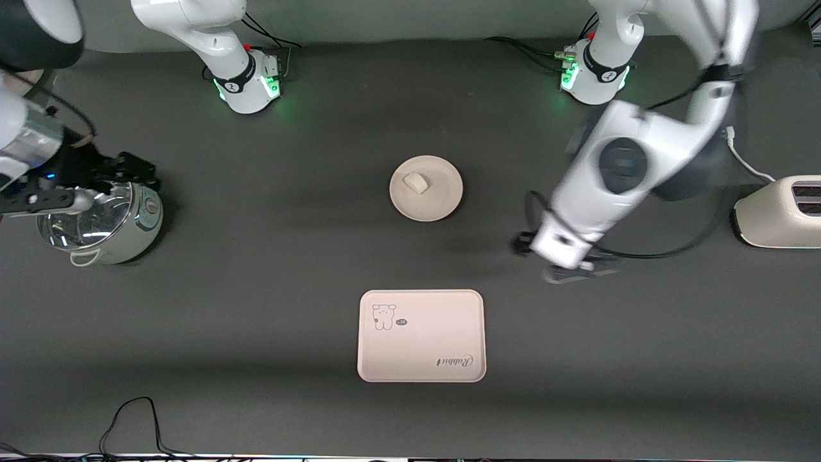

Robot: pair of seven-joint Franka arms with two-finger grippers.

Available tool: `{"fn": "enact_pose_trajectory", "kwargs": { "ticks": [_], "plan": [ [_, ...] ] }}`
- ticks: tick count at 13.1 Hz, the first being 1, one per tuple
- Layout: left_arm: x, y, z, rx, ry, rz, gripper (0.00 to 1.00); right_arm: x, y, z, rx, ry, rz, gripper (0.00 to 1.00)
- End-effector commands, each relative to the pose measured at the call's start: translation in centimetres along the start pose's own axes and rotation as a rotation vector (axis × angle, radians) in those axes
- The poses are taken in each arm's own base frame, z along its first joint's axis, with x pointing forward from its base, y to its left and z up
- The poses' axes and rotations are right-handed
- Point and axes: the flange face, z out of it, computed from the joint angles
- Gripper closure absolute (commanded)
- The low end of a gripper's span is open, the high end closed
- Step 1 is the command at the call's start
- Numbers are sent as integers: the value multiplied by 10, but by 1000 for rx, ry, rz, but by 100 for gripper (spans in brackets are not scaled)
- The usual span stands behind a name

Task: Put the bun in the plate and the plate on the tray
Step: 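Release the bun onto the plate and withdraw the left gripper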

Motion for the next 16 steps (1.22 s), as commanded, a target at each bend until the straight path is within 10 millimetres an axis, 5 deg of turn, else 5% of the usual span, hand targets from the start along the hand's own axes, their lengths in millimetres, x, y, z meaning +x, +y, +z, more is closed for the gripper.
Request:
{"fn": "enact_pose_trajectory", "kwargs": {
  "ticks": [1,4,5,8,11,16],
  "plan": [
    [16,-74,-28,36,-6,52,0,-28,-74,0,9,12,17,0],
    [16,-144,-60,71,-40,130,0,-64,-158,14,42,29,78,0],
    [13,-162,-75,80,-42,161,0,-90,-196,27,49,36,76,0],
    [5,-201,-111,79,-50,222,0,-144,-274,55,111,19,45,0],
    [-7,-206,-134,86,-37,197,0,-167,-303,73,124,17,21,0],
    [-19,-244,-157,99,-55,186,0,-176,-313,93,159,-15,20,0]
  ]
}}
